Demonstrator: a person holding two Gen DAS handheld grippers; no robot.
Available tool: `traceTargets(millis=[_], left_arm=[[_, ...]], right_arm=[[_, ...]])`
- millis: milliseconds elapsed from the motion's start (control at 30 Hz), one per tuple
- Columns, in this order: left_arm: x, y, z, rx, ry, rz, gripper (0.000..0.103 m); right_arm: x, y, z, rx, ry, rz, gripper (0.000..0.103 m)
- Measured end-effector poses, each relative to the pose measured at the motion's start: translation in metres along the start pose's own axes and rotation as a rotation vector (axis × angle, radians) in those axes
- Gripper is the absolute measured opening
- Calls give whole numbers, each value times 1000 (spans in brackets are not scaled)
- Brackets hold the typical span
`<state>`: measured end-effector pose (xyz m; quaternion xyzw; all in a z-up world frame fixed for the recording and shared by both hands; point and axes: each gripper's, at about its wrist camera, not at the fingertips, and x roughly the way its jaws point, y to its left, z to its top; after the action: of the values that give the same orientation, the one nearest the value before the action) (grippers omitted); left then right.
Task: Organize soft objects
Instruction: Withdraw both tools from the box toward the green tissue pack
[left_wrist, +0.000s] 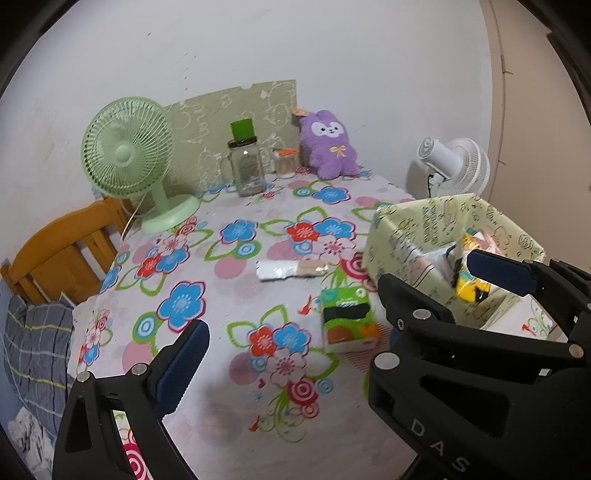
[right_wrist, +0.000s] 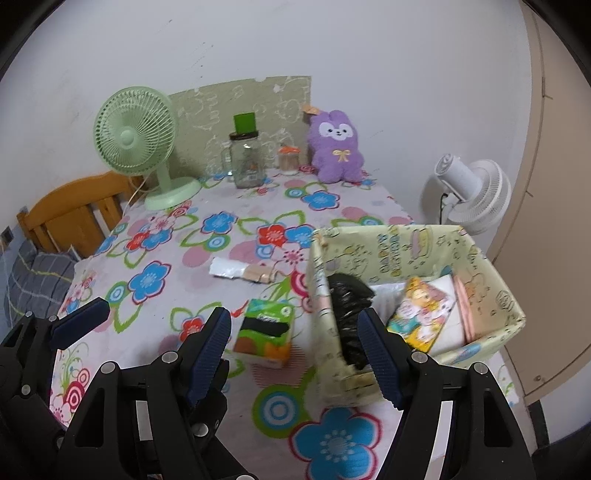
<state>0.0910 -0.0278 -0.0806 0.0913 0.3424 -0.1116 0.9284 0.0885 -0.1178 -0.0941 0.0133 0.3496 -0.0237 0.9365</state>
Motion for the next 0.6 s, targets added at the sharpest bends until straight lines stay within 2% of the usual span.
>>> traceTargets(millis=[600], left_arm=[[38,42,-24,-29,87,36,99]], right_arm=[[46,40,-15,-9,90,21,74]])
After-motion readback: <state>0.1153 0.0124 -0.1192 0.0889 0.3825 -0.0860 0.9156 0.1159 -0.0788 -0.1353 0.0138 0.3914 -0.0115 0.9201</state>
